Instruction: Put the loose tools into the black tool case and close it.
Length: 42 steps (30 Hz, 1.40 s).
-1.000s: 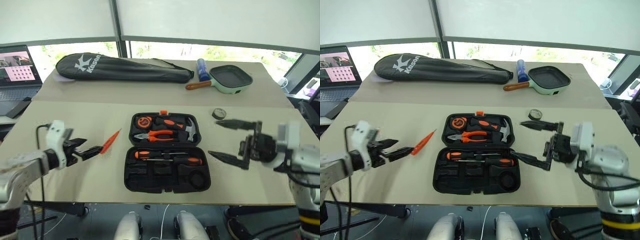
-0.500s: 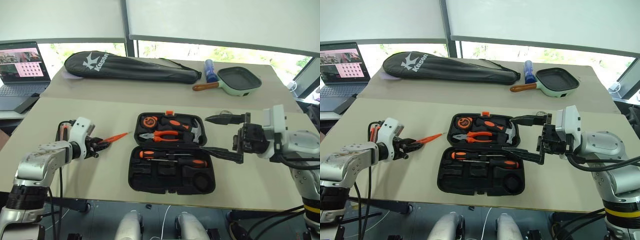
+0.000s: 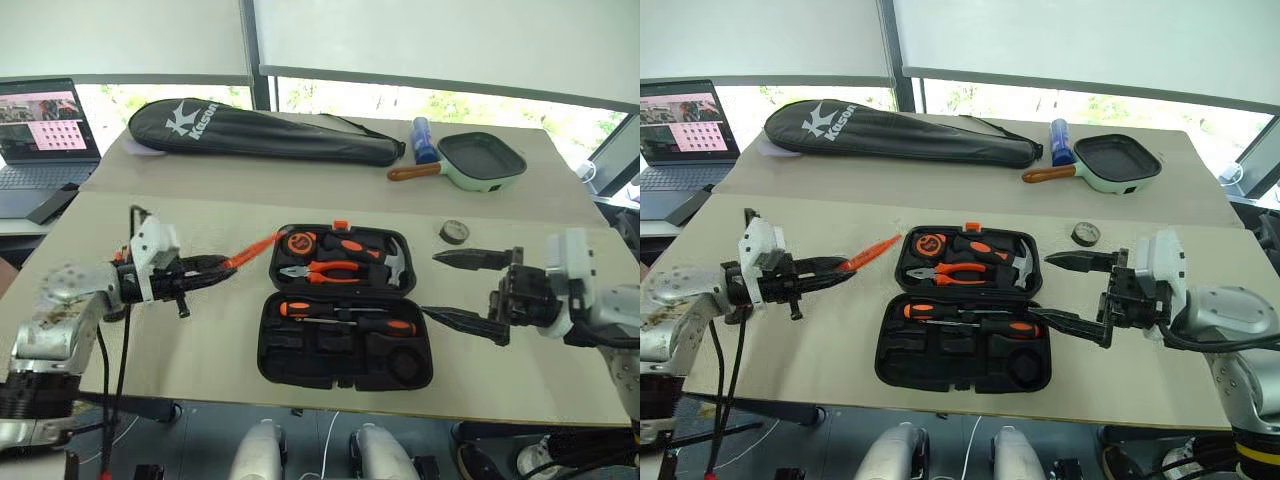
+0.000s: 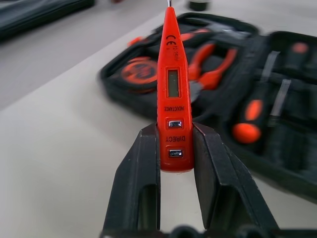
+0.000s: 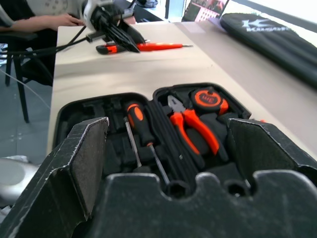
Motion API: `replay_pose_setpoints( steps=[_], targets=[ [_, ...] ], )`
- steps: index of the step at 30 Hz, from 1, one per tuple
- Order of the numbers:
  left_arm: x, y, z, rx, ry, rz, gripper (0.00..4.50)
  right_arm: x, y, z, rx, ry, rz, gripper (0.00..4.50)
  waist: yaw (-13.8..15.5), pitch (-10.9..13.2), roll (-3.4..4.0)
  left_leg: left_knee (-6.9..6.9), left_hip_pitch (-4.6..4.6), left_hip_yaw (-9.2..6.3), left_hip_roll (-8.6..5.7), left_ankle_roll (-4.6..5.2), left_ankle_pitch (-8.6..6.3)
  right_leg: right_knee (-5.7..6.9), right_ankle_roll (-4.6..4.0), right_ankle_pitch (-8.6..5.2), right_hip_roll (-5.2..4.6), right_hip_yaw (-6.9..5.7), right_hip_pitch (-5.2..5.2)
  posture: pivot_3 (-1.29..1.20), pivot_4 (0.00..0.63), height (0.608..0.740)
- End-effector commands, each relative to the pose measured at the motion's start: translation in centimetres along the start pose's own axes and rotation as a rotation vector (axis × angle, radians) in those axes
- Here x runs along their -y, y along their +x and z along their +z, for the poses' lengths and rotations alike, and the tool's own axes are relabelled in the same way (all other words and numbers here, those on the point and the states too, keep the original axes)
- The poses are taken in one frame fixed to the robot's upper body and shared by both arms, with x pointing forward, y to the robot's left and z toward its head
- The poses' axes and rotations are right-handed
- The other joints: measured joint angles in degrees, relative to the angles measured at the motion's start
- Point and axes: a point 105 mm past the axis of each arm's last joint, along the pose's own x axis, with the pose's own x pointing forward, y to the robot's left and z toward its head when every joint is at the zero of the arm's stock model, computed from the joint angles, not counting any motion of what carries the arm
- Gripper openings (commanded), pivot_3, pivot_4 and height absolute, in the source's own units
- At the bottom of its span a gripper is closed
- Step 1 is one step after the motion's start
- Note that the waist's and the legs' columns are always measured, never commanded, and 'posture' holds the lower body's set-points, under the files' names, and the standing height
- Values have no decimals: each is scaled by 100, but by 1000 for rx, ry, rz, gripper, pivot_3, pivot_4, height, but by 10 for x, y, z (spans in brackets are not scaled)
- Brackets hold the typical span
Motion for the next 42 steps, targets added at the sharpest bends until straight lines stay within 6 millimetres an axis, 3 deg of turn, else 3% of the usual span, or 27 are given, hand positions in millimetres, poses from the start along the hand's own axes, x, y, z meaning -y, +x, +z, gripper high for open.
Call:
replay_pose_setpoints(
  steps=[1,8,30,42],
  targets=[
    [28,29,11,-99,90,-208,464,-10,-8,6,-21,3,24,4500,11,0,0,1,-1,-1,0,0,0,1,1,0,0,0,0,0,150,740],
    [40,59,0,-274,153,-280,464,-24,-15,-3,-63,66,30,4500,-49,0,0,5,-2,-9,2,1,0,2,4,0,17,4,2,0,150,740],
    [44,54,-30,-600,221,-283,464,-31,-19,-13,-59,97,28,4500,-42,-2,0,15,6,-13,3,1,1,6,6,-1,20,5,13,0,150,740],
    [54,67,-25,-601,182,-280,464,-33,-17,-13,-45,112,49,4500,-21,-8,9,15,68,-13,5,1,1,4,12,-8,21,6,74,0,150,740]
  ],
)
